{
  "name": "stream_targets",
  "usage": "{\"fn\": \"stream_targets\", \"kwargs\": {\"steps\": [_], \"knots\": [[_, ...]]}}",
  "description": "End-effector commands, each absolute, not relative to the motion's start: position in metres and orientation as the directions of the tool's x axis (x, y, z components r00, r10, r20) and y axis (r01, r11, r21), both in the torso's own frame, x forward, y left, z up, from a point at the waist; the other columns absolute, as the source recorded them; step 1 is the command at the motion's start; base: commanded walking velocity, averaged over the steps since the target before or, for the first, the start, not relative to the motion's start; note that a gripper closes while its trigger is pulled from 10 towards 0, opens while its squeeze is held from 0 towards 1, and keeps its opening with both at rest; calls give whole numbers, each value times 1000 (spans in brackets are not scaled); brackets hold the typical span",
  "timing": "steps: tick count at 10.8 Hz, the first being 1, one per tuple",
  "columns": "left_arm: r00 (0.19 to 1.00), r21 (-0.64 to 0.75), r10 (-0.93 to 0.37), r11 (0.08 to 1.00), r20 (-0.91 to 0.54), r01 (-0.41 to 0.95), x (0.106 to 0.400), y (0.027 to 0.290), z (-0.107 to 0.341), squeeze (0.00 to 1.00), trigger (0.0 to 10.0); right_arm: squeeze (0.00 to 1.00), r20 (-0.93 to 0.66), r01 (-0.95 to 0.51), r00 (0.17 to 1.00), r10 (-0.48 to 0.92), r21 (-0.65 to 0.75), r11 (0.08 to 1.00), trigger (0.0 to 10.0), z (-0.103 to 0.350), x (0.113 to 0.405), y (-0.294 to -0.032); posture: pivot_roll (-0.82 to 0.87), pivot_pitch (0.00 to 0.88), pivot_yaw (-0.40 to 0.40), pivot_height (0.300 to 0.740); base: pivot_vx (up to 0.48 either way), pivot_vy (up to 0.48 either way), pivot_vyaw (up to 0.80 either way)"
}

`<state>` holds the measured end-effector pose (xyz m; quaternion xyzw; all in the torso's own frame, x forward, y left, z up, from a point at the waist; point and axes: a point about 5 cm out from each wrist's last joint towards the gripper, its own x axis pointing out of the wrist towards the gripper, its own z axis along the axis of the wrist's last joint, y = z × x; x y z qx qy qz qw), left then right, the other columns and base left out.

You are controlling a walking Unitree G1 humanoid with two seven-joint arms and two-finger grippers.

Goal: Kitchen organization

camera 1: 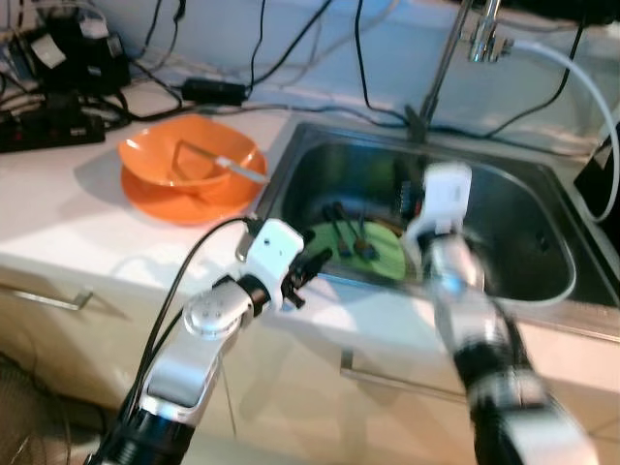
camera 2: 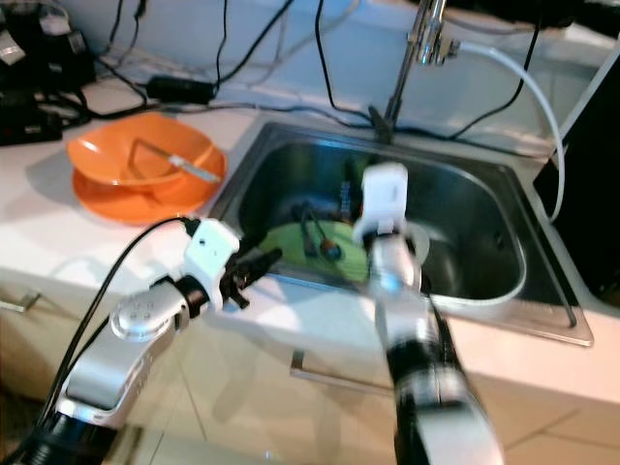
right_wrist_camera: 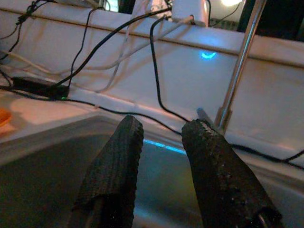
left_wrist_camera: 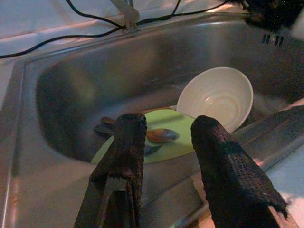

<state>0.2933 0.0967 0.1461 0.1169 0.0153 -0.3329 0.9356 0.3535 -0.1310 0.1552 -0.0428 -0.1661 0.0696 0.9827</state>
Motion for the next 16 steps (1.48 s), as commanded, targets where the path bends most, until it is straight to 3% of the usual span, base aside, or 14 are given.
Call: {"fn": "stream_targets", "kwargs": {"steps": [1,6,9,14,16], "knots": [[785,202,-599,759,-154,619,294,99,136,0,10000,0,353,-130,922,160,-107,986,10000,162,350,-134,226,38,-79,740,0,0,0],[788,198,-599,763,-142,616,293,100,134,0,10000,0,347,-182,912,220,-140,973,10000,151,320,-146,206,19,-69,740,0,0,0],[808,207,-580,782,-104,588,294,103,137,0,10000,0,313,-207,921,232,-113,972,10000,139,309,-138,206,17,-66,740,0,0,0],[873,295,-487,833,-10,468,301,118,150,0,10000,0,262,-194,943,203,-60,979,10000,125,308,-130,226,38,-70,740,0,0,0],[890,436,-441,828,118,353,306,124,178,0,10000,0,256,-194,946,201,-53,980,10000,124,309,-127,232,39,-69,740,0,0,0]]}}
